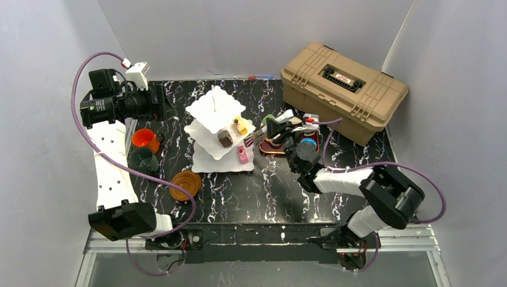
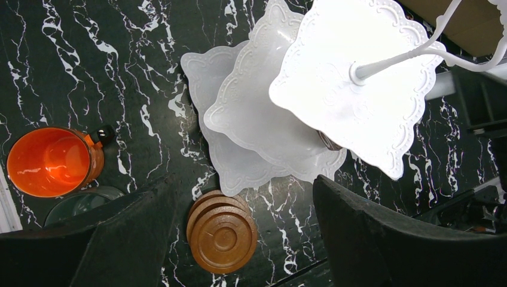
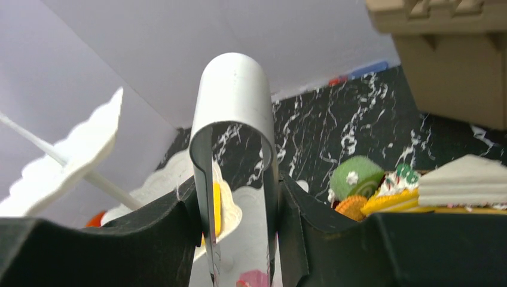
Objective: Serve the afternoon tea
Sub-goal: Place the desert on the desert table, then pick up the desert from the tray.
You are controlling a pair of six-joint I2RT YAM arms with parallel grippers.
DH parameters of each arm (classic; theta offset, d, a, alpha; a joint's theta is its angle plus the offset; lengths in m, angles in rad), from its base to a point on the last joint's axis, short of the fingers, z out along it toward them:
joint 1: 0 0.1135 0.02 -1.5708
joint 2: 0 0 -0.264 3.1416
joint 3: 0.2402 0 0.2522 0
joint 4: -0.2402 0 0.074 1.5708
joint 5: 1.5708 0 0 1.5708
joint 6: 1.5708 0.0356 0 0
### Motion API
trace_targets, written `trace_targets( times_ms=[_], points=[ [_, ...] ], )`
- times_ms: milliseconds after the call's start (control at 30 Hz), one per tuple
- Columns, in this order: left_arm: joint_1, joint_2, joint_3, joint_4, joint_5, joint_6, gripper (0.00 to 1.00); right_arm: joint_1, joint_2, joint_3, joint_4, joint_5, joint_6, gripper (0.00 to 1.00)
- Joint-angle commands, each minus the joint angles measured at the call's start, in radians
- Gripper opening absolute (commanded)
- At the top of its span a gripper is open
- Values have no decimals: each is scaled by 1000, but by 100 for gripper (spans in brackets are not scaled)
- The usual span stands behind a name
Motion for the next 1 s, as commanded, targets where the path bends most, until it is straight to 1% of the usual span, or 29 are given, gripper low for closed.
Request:
trace_targets(
  times_ms=[0, 200, 433, 633, 967],
  points=[
    [-2, -28, 13, -4, 17, 3, 80, -38, -93, -14, 29, 22, -40, 50],
    [-2, -28, 16, -4, 19, 1, 80, -105, -164, -30, -54, 33, -106, 50],
    [-1, -24, 17, -5, 22, -1, 80, -200, -193, -33, -123, 5, -171, 52],
    [-1, -24, 14, -5, 24, 0, 80, -236, -152, -8, -127, -35, -209, 53],
    [-1, -24, 15, -5, 22, -2, 80, -240, -62, 19, -86, -52, -216, 56]
  ],
)
